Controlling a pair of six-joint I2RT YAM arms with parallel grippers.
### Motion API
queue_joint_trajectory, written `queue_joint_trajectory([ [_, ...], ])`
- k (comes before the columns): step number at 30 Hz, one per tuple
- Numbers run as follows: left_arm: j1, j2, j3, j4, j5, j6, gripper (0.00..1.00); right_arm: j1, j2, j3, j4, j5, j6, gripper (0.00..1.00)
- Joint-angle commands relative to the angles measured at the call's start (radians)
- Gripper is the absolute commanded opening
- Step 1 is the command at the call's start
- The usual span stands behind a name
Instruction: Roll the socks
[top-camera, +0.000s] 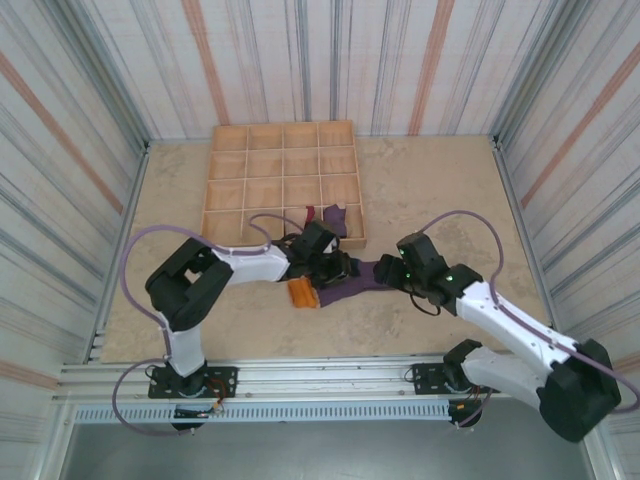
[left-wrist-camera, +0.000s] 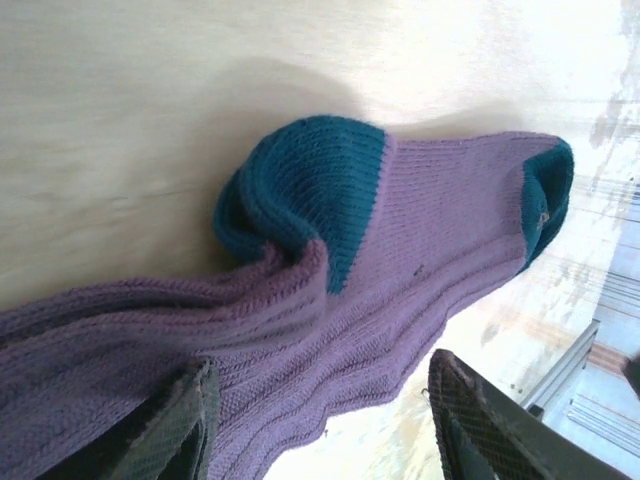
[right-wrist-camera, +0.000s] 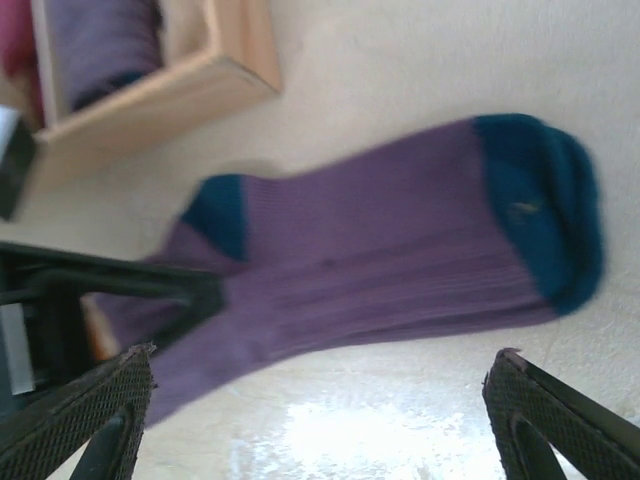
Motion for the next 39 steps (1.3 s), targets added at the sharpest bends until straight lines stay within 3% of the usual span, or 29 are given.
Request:
queue_joint_trajectory([
  [1, -0.012, 0.021, 0.084, -0.065, 0.025, -0.025, 0.59, -0.002, -0.026, -0.033, -0.024, 0.038, 0.044, 0.90],
  [10, 0.071, -0.108, 0.133, -0.320, 0.069, 0.217, 0.63, -0.133, 0.154, -0.074, 0.148, -0.104, 0.011, 0.89],
  [20, 0.197, -0.337, -0.101, -0.340, 0.053, 0.335, 0.70, -0.260, 0.415, -0.013, 0.290, -0.136, -0.131, 0.88],
  [29, 0.227, -0.372, -0.158, -0.334, 0.108, 0.360, 0.71, -0.346, 0.684, 0.227, 0.338, -0.133, -0.318, 0.87],
  [33, 0.227, -0.374, -0.191, -0.326, 0.121, 0.342, 0.68, -0.314, 0.637, 0.241, 0.312, -0.131, -0.364, 0.87],
  [39, 0.206, -0.371, -0.265, -0.249, 0.151, 0.287, 0.62, -0.187, 0.428, 0.125, 0.244, -0.065, -0.369, 0.89],
])
